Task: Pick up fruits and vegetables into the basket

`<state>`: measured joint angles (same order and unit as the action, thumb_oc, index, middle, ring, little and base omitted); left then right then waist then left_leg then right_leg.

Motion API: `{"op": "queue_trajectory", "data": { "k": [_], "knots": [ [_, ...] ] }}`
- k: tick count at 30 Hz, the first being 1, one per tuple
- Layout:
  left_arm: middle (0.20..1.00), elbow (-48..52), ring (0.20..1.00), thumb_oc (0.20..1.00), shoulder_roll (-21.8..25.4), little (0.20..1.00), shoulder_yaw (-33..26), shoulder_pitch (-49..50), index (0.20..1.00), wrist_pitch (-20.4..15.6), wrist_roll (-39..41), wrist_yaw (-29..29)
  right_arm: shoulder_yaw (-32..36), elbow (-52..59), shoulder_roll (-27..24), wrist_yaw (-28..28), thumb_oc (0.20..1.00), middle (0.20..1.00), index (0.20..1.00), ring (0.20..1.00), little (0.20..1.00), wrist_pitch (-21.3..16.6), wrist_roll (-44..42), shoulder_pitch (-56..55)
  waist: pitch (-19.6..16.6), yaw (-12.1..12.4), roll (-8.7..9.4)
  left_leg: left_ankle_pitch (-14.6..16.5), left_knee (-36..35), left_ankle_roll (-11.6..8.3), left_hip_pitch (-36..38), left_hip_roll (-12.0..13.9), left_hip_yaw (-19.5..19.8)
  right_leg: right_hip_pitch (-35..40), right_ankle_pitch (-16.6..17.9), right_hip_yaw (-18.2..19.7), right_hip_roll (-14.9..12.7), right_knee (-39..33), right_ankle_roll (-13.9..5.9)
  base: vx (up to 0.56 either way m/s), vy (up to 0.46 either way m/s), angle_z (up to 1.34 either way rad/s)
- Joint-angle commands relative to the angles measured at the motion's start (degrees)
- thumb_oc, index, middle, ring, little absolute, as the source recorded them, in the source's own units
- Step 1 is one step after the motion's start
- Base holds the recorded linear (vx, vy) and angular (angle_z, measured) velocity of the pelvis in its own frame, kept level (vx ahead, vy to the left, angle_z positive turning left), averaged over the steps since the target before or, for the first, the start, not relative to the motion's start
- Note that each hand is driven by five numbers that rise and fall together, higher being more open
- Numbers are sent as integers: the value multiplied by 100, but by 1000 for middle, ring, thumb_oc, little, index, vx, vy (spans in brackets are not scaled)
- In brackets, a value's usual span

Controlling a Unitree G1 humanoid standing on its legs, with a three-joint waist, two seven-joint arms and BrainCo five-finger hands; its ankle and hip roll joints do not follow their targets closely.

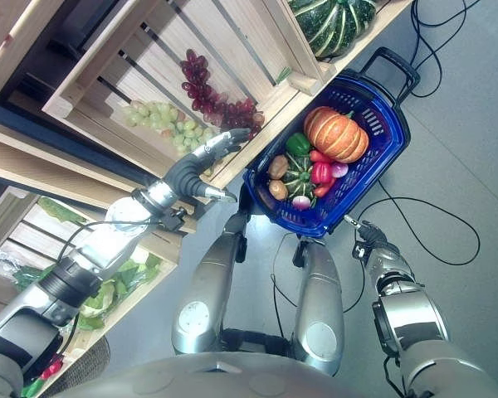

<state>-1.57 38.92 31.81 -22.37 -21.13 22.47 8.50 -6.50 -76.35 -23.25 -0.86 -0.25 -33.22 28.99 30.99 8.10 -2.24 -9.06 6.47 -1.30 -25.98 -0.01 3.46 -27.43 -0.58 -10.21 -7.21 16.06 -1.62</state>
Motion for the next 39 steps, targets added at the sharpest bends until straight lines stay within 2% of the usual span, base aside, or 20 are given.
{"op": "queue_trajectory", "data": {
  "k": [1,3,7,9,10,15,19,21,22,29,33,39],
  "knots": [
    [1000,418,1000,1000,-100,1000,-25,175,1000,-287,-65,-94,5,-35,-78,-44,1000,1000,1000,1000,1000,-59,-204,-290,-120,11,-96,694,680,68,-173,-123,245,377,440,-178,-154,-353,-260,0,0,0],
    [1000,435,1000,1000,-81,1000,-70,204,1000,-408,-213,-287,21,-25,-78,-57,1000,1000,1000,1000,1000,-51,-188,-298,-120,13,-94,702,679,65,-129,-128,239,425,439,-182,-156,-371,-254,0,0,0],
    [1000,354,1000,1000,-108,1000,-161,134,1000,-582,-1014,-1179,25,-44,-113,-20,1000,1000,1000,1000,1000,-43,-206,-316,-120,24,-72,707,750,66,-153,-127,241,434,432,-201,-157,-343,-232,8,-1,0],
    [1000,223,1000,1000,-53,1000,-221,34,1000,-672,-1906,-1848,-4,-30,-113,-26,1000,1000,1000,1000,1000,-6,-209,-305,-120,15,-56,708,785,65,-190,-109,231,398,423,-184,-147,-305,-228,0,0,0],
    [1000,130,1000,1000,35,1000,-231,-120,1000,-592,-2600,-2396,-22,-42,-136,-26,1000,1000,1000,1000,1000,36,-191,-265,-120,-6,-54,697,788,65,-218,-100,220,351,419,-156,-135,-273,-230,0,0,0],
    [1000,-230,1000,1000,292,1000,-294,-595,1000,-263,-3502,-3276,-71,-81,-237,49,1000,1000,1000,1000,1000,74,-131,-197,-120,-80,-45,666,767,58,-267,-61,156,230,381,-80,-113,-195,-223,6,57,-4],
    [1000,-918,1000,1000,685,1000,-373,-1281,1000,192,-4147,-3876,-178,-1,-348,106,1000,1000,1000,1000,1000,144,4,-158,-120,-237,-6,643,813,30,-391,4,30,12,348,40,-90,-57,-219,4,98,-9],
    [1000,-1199,1000,1000,809,1000,-318,-1520,1000,257,-4245,-3942,-219,9,-373,124,1000,1000,1000,1000,1000,134,22,-156,-120,-285,4,634,862,15,-458,26,-8,-73,341,76,-87,9,-217,4,96,-13],
    [1000,-1674,1000,1000,939,1000,-216,-1822,1000,336,-4393,-4094,-263,56,-410,132,1000,1000,1000,1000,1000,137,89,-149,-120,-373,20,640,929,3,-552,51,-63,-213,330,140,-80,98,-219,7,104,-6],
    [1000,-2977,1000,1000,1036,1000,196,-2404,1000,587,-4837,-4243,-398,179,-504,148,1000,1000,1000,1000,1000,170,217,-59,-120,-558,85,656,1086,-11,-807,103,-207,-556,323,267,-62,263,-214,-5,91,-8],
    [1000,-3515,1000,1000,948,1000,330,-2483,1000,600,-4882,-4175,-451,191,-545,165,1000,1000,1000,1000,1000,187,299,10,-120,-625,93,659,1146,-21,-910,126,-238,-695,328,326,-40,321,-208,-1,61,-5],
    [1000,-4106,1000,1000,856,1000,464,-2547,1000,664,-4756,-3762,-540,202,-558,142,1000,1000,1000,1000,1000,185,338,121,-120,-688,84,669,1200,-31,-1034,140,-272,-834,328,371,-19,350,-204,-2,33,-4]
  ]
}}
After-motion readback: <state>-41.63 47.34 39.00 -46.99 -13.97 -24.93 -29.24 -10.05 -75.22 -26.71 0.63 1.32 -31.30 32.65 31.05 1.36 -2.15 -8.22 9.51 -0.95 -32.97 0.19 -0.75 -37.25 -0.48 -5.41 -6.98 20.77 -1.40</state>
